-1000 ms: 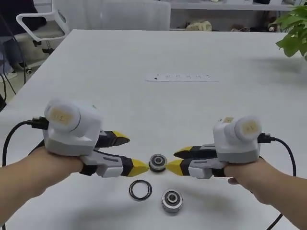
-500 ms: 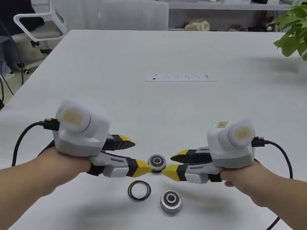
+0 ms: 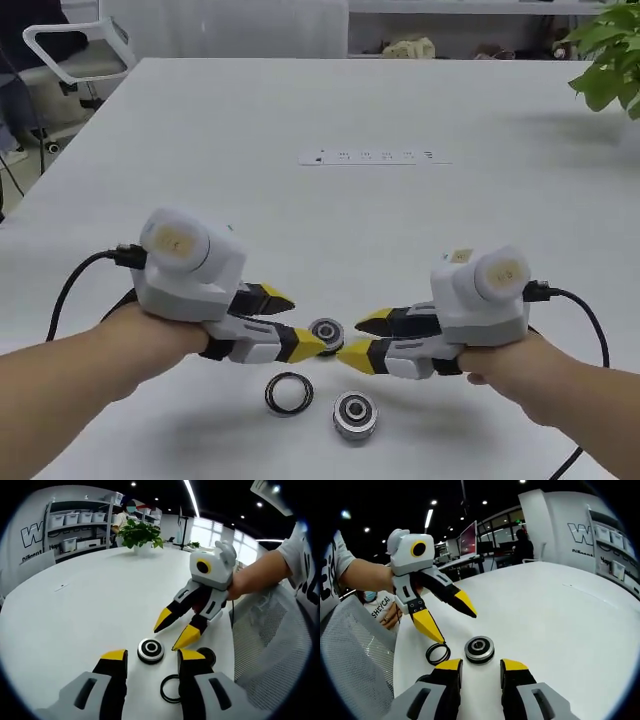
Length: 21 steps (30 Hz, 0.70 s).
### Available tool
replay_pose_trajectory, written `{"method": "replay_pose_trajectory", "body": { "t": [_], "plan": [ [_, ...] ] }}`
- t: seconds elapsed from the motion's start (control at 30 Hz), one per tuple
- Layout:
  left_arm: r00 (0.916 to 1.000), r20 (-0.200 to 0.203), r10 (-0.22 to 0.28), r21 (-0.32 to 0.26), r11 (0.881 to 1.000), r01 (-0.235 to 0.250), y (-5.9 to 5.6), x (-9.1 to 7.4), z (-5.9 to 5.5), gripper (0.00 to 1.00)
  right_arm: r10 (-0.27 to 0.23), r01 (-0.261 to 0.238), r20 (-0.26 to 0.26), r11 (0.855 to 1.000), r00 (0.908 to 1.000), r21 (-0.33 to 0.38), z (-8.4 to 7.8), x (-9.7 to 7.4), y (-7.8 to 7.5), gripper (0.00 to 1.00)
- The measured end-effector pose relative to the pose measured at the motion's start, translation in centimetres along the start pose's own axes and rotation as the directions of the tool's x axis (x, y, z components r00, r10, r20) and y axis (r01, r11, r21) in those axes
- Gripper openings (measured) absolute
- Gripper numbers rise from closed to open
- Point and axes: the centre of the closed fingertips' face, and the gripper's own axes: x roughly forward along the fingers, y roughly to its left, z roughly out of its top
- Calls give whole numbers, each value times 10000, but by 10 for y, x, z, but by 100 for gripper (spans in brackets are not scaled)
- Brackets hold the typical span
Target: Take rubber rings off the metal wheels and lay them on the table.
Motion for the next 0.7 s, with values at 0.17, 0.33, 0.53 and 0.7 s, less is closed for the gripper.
{"method": "replay_pose_trajectory", "body": {
  "t": [0.17,0.33,0.53,0.7],
  "plan": [
    [10000,-55,-68,-51,10000,68,-1,6,-1,33,-15,15,-17,10000,10000,7,-1,-1,-1,28],
    [9997,-199,-167,-49,9998,166,-4,12,-4,30,-1,1,-46,10000,10000,-25,-2,0,-2,28],
    [9993,-324,-200,-107,9997,197,-4,17,-7,27,47,-48,-112,10000,9999,-69,-3,0,0,28],
    [9990,-368,-235,-138,9996,230,-5,20,-7,25,77,-79,-122,9999,9999,-110,-3,0,2,28]
  ]
}}
